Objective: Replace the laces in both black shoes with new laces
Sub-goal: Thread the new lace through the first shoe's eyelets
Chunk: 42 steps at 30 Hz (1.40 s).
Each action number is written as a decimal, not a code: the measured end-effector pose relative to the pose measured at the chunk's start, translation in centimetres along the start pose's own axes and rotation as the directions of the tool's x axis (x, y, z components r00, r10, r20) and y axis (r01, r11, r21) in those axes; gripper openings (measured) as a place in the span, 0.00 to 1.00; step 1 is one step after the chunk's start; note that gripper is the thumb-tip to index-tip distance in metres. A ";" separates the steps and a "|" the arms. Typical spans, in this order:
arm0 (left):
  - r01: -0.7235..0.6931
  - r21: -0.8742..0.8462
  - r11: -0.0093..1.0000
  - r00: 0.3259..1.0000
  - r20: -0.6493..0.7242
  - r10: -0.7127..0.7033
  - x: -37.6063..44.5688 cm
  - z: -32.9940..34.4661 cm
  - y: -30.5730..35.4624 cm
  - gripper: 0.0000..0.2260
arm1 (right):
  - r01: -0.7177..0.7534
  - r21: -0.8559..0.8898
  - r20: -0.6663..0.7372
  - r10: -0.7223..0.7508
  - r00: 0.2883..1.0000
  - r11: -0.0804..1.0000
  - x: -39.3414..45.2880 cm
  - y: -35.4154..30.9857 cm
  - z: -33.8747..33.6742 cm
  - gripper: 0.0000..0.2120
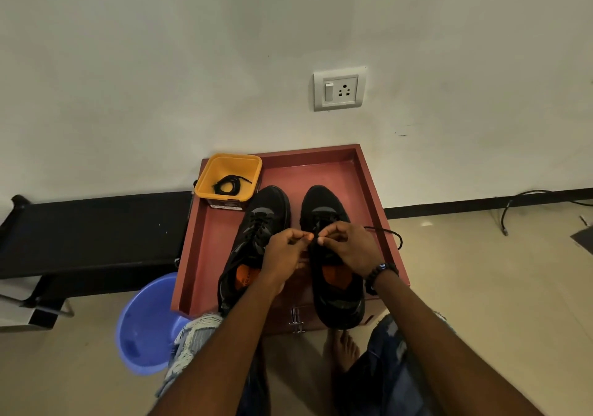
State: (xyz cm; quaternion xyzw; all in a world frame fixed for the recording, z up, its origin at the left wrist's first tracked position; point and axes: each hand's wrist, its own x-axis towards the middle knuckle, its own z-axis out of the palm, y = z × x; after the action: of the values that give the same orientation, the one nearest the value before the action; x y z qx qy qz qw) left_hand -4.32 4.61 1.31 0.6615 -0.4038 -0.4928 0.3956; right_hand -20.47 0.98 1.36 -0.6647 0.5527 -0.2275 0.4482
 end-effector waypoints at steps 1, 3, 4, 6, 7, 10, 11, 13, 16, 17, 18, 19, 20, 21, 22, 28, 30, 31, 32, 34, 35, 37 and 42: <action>-0.003 0.008 1.000 1.000 -0.015 0.003 0.1 0.2 -0.1 0.06 | 0.014 -0.070 0.021 -0.013 1.000 0.997 -0.2 0.0 0.0 0.10; -0.020 0.057 0.998 0.999 -0.032 0.021 -0.1 0.5 0.1 0.07 | 0.016 -0.136 0.046 -0.009 0.999 0.991 -0.8 -0.1 0.1 0.16; -0.023 0.089 0.996 0.998 -0.049 0.028 -0.2 0.8 0.2 0.07 | 0.011 -0.140 0.042 -0.005 0.999 0.990 -1.0 0.0 0.0 0.17; -0.003 0.111 0.994 0.992 -0.126 0.017 -0.1 1.1 0.4 0.07 | 0.004 -0.179 0.028 0.001 1.000 0.984 -1.4 0.2 -0.1 0.20; 0.016 0.080 0.997 0.983 -0.183 -0.001 -0.3 1.1 0.5 0.06 | 0.000 -0.201 0.025 0.006 1.000 0.980 -1.6 0.3 -0.1 0.22; 0.027 -0.224 0.974 0.961 -0.264 -0.087 -0.9 0.9 1.2 0.05 | -0.031 -0.190 0.000 0.032 0.999 0.981 -1.9 0.3 -0.1 0.25; 0.024 -0.328 0.944 0.961 -0.252 -0.112 -1.3 0.8 1.4 0.05 | -0.034 -0.179 -0.001 0.034 0.999 0.983 -2.0 0.2 -0.1 0.26; 0.024 -0.427 0.904 0.962 -0.235 -0.137 -2.1 0.9 1.7 0.06 | -0.019 -0.180 0.005 0.020 1.000 0.984 -2.1 0.0 0.1 0.27; 0.009 -0.330 0.944 0.956 -0.273 -0.104 -2.8 0.8 1.3 0.06 | 0.007 -0.192 0.004 -0.006 1.000 0.981 -2.3 -0.2 0.5 0.28; -0.009 -0.171 0.985 0.960 -0.277 -0.040 -2.9 0.6 1.2 0.06 | 0.007 -0.189 -0.018 -0.010 1.000 0.982 -2.4 -0.2 0.6 0.28; -0.033 0.036 0.999 0.968 -0.247 0.040 -3.0 0.5 1.2 0.05 | 0.006 -0.189 -0.047 -0.015 0.999 0.982 -2.5 -0.2 0.6 0.26; -0.062 0.217 0.974 0.977 -0.186 0.103 -3.0 0.4 1.1 0.05 | 0.010 -0.191 -0.076 -0.025 0.997 0.982 -2.6 -0.2 0.7 0.24; -0.080 0.331 0.940 0.985 -0.117 0.125 -2.9 0.4 1.1 0.06 | 0.017 -0.196 -0.097 -0.036 0.995 0.980 -2.7 -0.1 0.7 0.22; -0.077 0.386 0.919 0.992 -0.062 0.110 -2.8 0.4 1.2 0.06 | 0.026 -0.201 -0.109 -0.049 0.993 0.979 -2.8 0.0 0.8 0.20; -0.060 0.415 0.908 0.997 -0.023 0.077 -2.7 0.5 1.3 0.07 | 0.039 -0.210 -0.120 -0.065 0.991 0.977 -3.0 0.0 0.9 0.19; -0.022 0.489 0.872 0.997 0.070 -0.014 -1.9 0.6 1.7 0.11 | 0.034 -0.274 -0.245 -0.103 0.964 0.961 -3.4 -0.3 1.2 0.15; -0.055 0.503 0.863 0.994 0.106 0.002 -1.6 0.5 1.4 0.13 | 0.002 -0.299 -0.256 -0.083 0.963 0.954 -3.4 -0.2 1.3 0.13; -0.076 0.507 0.859 0.992 0.122 0.016 -1.5 0.5 1.4 0.13 | -0.007 -0.312 -0.254 -0.077 0.964 0.950 -3.4 -0.2 1.4 0.11; -0.095 0.505 0.858 0.990 0.135 0.030 -1.5 0.4 1.4 0.12 | -0.015 -0.322 -0.256 -0.072 0.964 0.947 -3.3 -0.2 1.5 0.10; -0.124 0.488 0.864 0.986 0.157 0.053 -1.6 0.0 1.5 0.12 | -0.033 -0.329 -0.271 -0.061 0.960 0.944 -3.3 -0.1 1.6 0.08; -0.128 0.472 0.872 0.985 0.164 0.056 -1.7 -0.4 1.6 0.12 | -0.038 -0.330 -0.281 -0.060 0.958 0.943 -3.2 -0.1 1.5 0.07; -0.118 0.404 0.907 0.985 0.161 0.056 -2.2 -1.4 1.8 0.13 | -0.048 -0.336 -0.297 -0.058 0.953 0.941 -3.1 -0.1 1.3 0.06; -0.075 0.205 0.976 0.984 0.176 0.039 -5.1 -5.1 2.3 0.17 | -0.072 -0.329 -0.300 -0.032 0.954 0.941 -3.0 -0.2 1.3 0.06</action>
State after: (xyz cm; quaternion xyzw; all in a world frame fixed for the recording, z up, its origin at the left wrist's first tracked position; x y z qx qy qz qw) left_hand -0.62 9.14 6.17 0.6430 -0.5051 -0.4906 0.3013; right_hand -20.15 4.28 1.48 -0.6833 0.6520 -0.2235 0.2411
